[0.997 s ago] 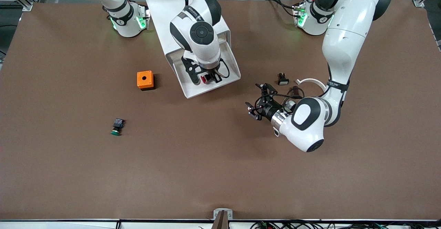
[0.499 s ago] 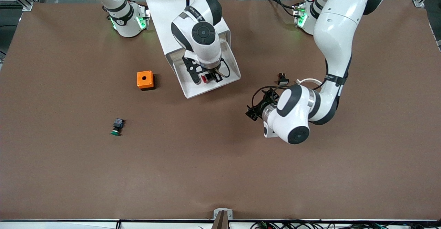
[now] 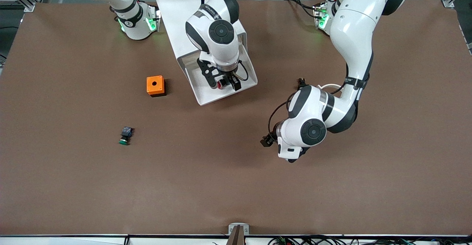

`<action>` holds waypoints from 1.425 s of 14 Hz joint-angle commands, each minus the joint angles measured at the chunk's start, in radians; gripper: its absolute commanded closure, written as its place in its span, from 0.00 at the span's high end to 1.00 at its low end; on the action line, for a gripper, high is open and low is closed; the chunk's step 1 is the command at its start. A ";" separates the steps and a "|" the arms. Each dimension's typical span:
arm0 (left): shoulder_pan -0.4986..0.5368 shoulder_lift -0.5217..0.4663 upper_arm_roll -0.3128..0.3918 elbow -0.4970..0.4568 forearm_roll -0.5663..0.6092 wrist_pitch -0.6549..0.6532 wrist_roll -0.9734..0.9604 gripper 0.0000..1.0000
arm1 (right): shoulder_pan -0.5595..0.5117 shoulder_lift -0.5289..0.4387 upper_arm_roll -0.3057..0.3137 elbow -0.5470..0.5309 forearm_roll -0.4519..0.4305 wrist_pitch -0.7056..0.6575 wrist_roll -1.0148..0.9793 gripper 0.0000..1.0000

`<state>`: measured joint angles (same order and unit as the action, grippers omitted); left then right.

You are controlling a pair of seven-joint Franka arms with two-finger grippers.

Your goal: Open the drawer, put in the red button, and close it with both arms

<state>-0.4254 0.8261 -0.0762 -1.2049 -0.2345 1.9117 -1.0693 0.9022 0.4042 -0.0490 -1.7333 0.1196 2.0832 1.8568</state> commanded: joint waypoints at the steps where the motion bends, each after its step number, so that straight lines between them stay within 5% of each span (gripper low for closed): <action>1: -0.029 -0.001 0.012 0.004 0.027 0.032 0.069 1.00 | 0.012 -0.001 -0.011 0.060 -0.047 -0.049 -0.081 1.00; 7: -0.065 0.001 0.004 -0.007 0.164 0.072 0.135 1.00 | -0.116 -0.005 -0.018 0.185 -0.048 -0.205 -0.360 1.00; 20: -0.144 -0.037 -0.026 -0.012 0.253 0.061 0.059 1.00 | -0.626 -0.191 -0.022 0.190 -0.067 -0.485 -1.252 1.00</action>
<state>-0.5574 0.8256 -0.0863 -1.2052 0.0071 1.9955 -0.9599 0.3410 0.2473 -0.0918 -1.5311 0.0594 1.6268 0.7105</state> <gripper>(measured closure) 0.000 0.000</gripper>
